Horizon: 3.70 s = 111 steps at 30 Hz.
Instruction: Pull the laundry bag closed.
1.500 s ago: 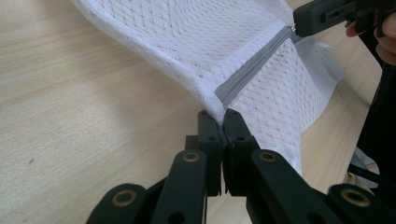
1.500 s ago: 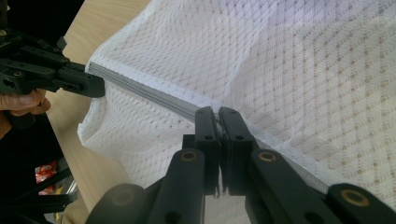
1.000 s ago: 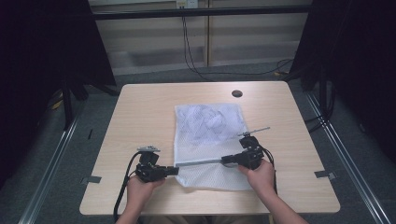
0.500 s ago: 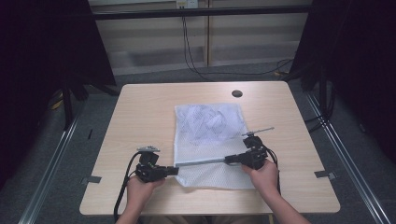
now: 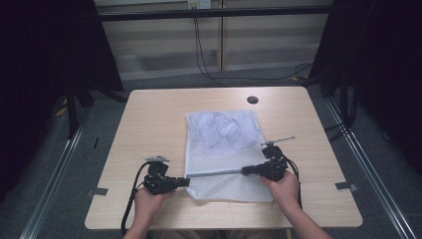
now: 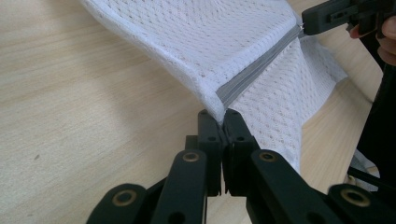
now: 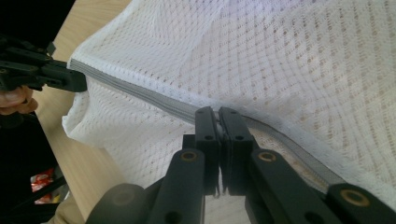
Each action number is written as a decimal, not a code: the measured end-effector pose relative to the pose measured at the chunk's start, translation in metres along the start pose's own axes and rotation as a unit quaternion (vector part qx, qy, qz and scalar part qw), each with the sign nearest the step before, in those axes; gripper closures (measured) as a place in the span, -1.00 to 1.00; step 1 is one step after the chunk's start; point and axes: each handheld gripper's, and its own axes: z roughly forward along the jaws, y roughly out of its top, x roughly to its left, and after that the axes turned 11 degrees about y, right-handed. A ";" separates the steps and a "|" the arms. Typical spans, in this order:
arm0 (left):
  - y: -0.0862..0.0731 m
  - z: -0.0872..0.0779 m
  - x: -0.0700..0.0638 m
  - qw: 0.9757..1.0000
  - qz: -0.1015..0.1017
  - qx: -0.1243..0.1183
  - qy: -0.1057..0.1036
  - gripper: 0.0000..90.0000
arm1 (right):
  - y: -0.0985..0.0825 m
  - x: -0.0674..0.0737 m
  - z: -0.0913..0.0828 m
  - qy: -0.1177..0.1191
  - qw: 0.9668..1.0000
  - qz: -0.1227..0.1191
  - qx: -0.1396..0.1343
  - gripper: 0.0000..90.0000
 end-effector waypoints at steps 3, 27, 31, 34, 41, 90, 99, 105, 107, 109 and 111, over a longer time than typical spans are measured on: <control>0.000 0.001 -0.001 1.000 -0.001 0.000 0.001 0.95 | -0.001 0.000 -0.001 -0.002 1.000 -0.003 -0.001 0.94; 0.000 0.001 -0.001 1.000 0.004 0.002 0.006 0.95 | -0.004 -0.007 -0.011 -0.007 1.000 0.003 -0.007 0.94; 0.000 0.002 -0.001 1.000 0.002 0.003 0.005 0.95 | -0.005 -0.007 -0.013 -0.009 1.000 0.000 -0.007 0.94; 0.000 0.002 -0.002 1.000 0.003 0.003 0.006 0.95 | -0.005 -0.007 -0.014 -0.008 1.000 0.002 -0.008 0.94; 0.000 0.002 -0.001 1.000 0.001 0.003 0.004 0.95 | -0.005 -0.008 -0.015 -0.009 1.000 0.002 -0.008 0.94; -0.001 0.002 -0.001 1.000 0.002 0.004 0.007 0.95 | -0.011 -0.017 -0.028 -0.016 1.000 0.005 -0.015 0.94; -0.001 0.001 0.000 1.000 0.001 0.004 0.004 0.95 | -0.012 -0.019 -0.030 -0.016 1.000 0.008 -0.017 0.94; -0.001 0.001 -0.001 1.000 0.001 0.004 0.004 0.95 | -0.013 -0.020 -0.031 -0.017 1.000 0.007 -0.017 0.94; -0.001 0.001 -0.001 1.000 0.001 0.004 0.003 0.95 | -0.013 -0.020 -0.031 -0.017 1.000 0.007 -0.017 0.94; -0.001 0.001 -0.001 1.000 0.001 0.004 0.004 0.95 | -0.013 -0.020 -0.031 -0.017 1.000 0.007 -0.016 0.94; -0.001 0.001 -0.001 1.000 0.001 0.004 0.003 0.95 | -0.013 -0.020 -0.032 -0.018 1.000 0.005 -0.016 0.94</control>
